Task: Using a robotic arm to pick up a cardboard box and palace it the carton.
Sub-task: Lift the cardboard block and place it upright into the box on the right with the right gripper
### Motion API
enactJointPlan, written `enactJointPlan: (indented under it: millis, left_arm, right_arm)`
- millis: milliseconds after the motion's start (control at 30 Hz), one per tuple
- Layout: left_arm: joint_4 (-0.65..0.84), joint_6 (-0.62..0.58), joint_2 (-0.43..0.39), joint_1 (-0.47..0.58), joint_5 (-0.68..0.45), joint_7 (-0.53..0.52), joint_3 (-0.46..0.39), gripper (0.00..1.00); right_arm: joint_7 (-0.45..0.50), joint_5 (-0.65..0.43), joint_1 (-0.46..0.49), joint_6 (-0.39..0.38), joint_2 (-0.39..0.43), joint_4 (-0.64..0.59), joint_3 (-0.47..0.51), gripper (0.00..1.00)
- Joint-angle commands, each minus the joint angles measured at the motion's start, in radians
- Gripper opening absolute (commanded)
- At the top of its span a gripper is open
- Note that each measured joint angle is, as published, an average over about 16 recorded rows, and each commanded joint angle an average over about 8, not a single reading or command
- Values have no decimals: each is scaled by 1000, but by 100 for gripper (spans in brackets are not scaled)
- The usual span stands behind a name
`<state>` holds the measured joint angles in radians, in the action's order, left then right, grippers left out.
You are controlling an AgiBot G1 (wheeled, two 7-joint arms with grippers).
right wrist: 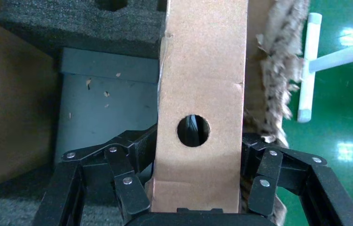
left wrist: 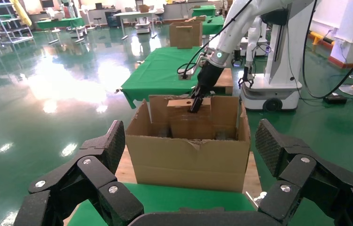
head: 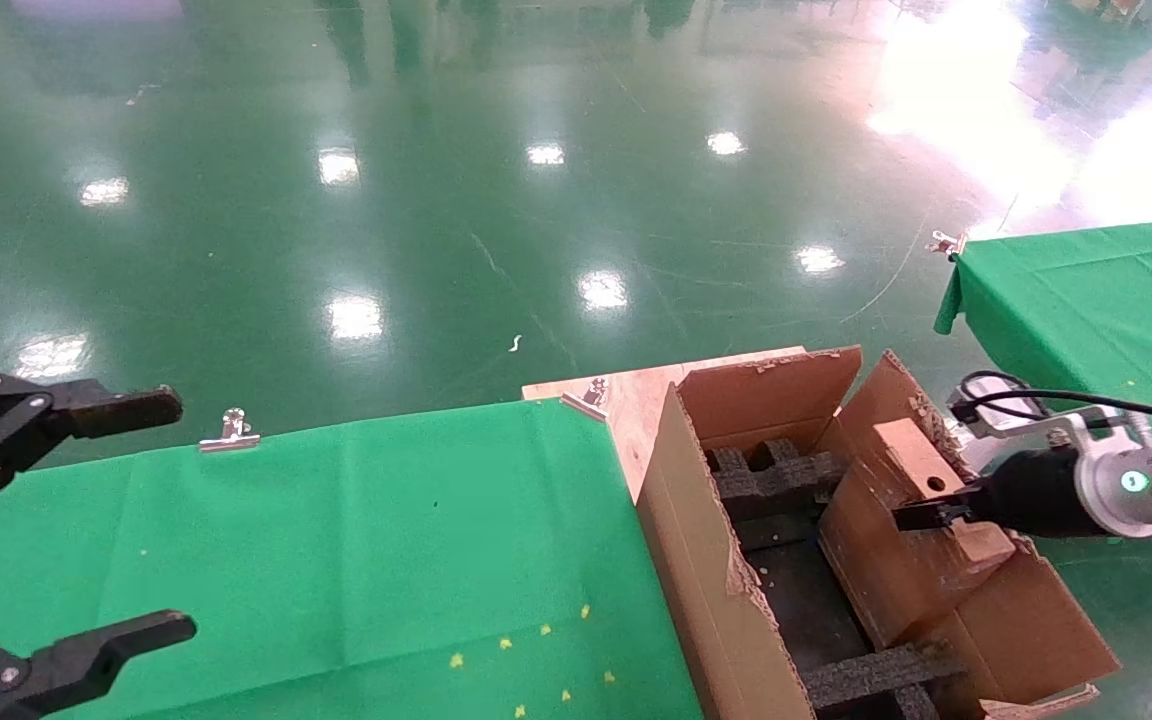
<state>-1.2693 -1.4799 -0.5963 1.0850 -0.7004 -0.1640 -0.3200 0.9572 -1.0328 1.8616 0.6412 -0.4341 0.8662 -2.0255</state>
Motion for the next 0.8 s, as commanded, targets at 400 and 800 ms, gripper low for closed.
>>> enactJointPlan:
  millis: [400,800]
  left_arm:
    - [0,0,0,0,0,0,0,100]
    - [0,0,0,0,0,0,-1,100]
  right_arm:
    - [-11,32,-96,-62,-70,-43,0,0]
    - [-60,78,-186,-83,-125,-117,15,0]
